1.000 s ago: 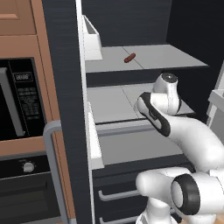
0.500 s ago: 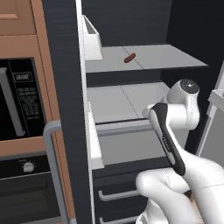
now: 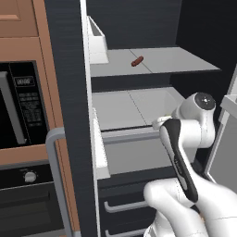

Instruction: Retrieve the sausage and cheese from the fridge and place them on the cutting board on the counter.

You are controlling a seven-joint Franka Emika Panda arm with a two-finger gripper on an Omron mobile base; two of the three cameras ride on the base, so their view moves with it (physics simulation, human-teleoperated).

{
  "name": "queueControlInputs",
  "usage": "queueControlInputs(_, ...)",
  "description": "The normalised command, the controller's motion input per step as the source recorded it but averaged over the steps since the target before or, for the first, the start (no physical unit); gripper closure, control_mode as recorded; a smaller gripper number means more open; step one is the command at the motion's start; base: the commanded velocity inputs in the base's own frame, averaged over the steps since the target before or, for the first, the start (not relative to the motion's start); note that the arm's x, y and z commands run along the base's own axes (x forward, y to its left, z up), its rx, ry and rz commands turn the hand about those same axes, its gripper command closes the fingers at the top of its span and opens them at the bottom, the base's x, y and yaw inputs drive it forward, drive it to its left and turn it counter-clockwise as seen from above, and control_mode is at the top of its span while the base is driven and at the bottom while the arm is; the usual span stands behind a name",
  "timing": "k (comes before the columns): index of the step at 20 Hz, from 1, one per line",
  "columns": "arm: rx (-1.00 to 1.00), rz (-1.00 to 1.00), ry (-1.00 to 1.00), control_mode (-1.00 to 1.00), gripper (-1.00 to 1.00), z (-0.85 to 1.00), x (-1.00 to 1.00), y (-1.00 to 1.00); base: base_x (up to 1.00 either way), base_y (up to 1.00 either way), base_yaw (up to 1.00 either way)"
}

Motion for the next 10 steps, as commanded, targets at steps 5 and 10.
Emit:
queueControlInputs(5,0.00,0.00,0.00,-1.00,1.00,0.00,0.00,0.00,0.00,0.00,0.00)
queueControlInputs(10,0.00,0.00,0.00,-1.00,1.00,0.00,0.00,0.00,0.00,0.00,0.00)
